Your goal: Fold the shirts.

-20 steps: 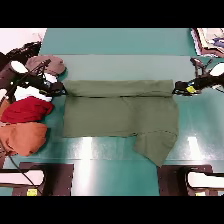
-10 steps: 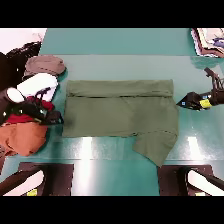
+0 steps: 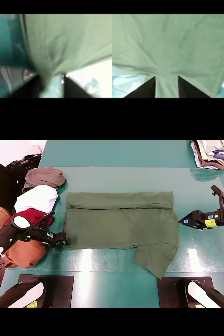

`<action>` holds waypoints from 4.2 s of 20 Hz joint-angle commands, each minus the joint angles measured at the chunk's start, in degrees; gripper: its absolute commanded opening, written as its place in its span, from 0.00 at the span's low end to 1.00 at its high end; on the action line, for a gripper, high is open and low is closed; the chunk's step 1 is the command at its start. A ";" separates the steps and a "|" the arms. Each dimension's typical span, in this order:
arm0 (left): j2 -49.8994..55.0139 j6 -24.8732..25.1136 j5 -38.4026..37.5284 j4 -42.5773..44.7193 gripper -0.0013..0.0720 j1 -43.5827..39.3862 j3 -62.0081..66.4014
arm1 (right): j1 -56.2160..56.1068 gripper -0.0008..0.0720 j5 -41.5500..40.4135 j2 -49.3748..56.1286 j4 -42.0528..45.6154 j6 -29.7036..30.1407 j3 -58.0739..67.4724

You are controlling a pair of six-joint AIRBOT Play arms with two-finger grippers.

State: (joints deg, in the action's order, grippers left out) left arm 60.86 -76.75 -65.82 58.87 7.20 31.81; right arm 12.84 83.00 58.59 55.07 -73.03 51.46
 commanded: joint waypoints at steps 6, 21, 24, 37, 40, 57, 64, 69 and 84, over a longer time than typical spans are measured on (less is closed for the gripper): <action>-0.11 2.23 -1.44 -2.40 0.05 -0.02 1.95 | 0.13 0.50 2.49 -0.46 15.02 -2.99 -15.78; -0.66 2.19 -5.90 -1.88 0.05 -0.02 1.97 | 0.00 0.03 -1.86 -1.03 8.07 -2.25 -24.74; -8.41 -0.74 -11.23 6.01 0.05 -0.02 1.92 | 0.00 0.03 5.22 -7.54 13.25 -2.34 -20.87; -15.02 -6.80 -5.44 1.90 0.05 -0.02 8.39 | -11.80 0.03 1.92 -1.92 21.11 -5.60 7.19; -2.58 -5.68 1.01 1.68 0.05 -0.02 13.99 | -14.64 0.03 -0.57 11.74 21.09 -5.60 17.31; 22.80 -5.60 4.74 -0.94 0.85 -0.02 38.07 | -13.92 0.55 -1.29 46.66 4.57 -6.62 55.58; 21.35 -4.76 -3.26 -1.03 0.07 -0.61 43.71 | -5.42 0.55 9.01 46.45 4.28 -2.62 51.34; 21.40 -4.79 -3.56 -1.07 0.07 -5.09 43.71 | -0.48 0.97 3.50 46.64 -4.87 3.96 40.09; 24.11 -8.70 7.87 -7.56 0.05 -14.73 44.09 | -8.79 0.03 6.05 54.58 -9.05 10.45 45.00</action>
State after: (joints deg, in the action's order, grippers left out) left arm 83.37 -84.09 -60.40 55.88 -7.18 75.55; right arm 5.37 85.76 112.75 47.11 -62.74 93.19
